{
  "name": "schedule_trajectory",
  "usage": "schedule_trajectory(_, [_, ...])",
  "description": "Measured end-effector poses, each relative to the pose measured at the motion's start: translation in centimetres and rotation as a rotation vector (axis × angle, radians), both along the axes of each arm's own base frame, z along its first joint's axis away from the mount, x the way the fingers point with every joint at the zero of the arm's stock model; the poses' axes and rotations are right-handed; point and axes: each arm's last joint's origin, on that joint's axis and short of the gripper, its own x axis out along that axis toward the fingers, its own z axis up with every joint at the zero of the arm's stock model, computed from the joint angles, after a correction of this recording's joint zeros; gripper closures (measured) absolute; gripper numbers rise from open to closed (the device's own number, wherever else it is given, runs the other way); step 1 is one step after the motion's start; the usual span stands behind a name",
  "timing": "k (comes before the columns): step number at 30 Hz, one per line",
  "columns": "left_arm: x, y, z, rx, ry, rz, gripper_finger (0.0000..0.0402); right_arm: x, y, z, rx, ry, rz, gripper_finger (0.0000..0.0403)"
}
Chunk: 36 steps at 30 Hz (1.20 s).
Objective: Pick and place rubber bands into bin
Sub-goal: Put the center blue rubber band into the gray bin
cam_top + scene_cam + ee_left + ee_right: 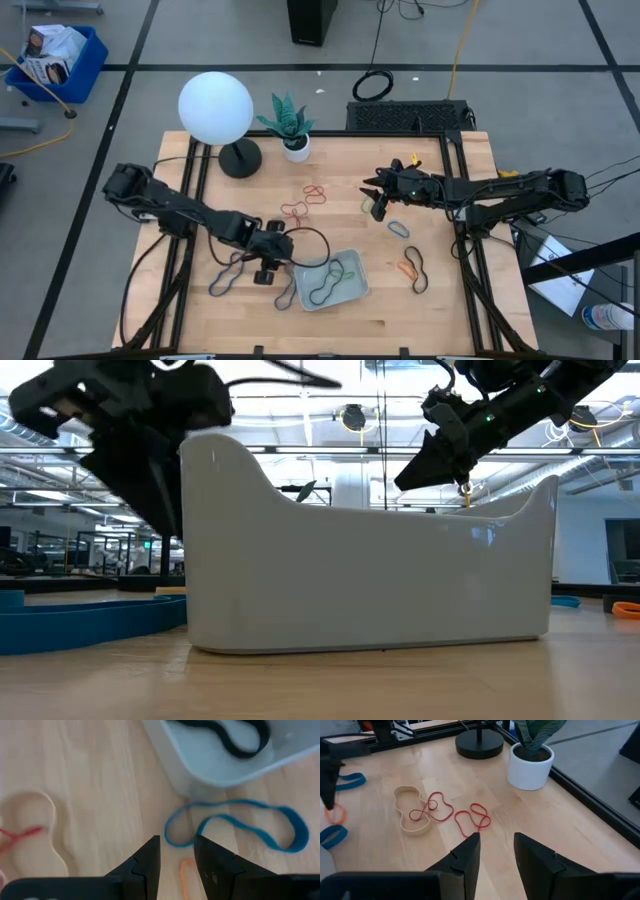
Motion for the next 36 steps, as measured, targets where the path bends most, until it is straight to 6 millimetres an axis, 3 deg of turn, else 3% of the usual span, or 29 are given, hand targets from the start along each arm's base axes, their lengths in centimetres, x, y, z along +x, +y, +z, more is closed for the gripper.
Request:
schedule_trajectory(14, [1.2, -0.3, -3.4, -0.023, 0.097, 0.137, 0.0277, 0.0, 0.0, 0.0, 0.000, -0.001, 0.000, 0.0289])
schedule_trajectory(24, [1.3, -0.4, -4.6, -0.040, 0.148, 0.154, 0.0279, 0.0, 0.0, 0.0, -0.001, 0.000, 0.000, 0.0289])
schedule_trajectory(28, [1.4, -0.4, -4.6, -0.042, 0.146, 0.154, 0.0304, 0.0, 0.0, 0.0, -0.004, 0.001, 0.001, 0.0289])
schedule_trajectory(34, [1.5, -0.4, -4.6, -0.059, 0.136, 0.151, 0.0388, 0.0, 0.0, 0.0, -0.010, 0.003, 0.003, 0.0289])
schedule_trajectory(36, [1.6, -0.4, -4.6, -0.061, 0.133, 0.153, 0.0391, 0.0, 0.0, 0.0, -0.016, 0.006, 0.006, 0.0289])
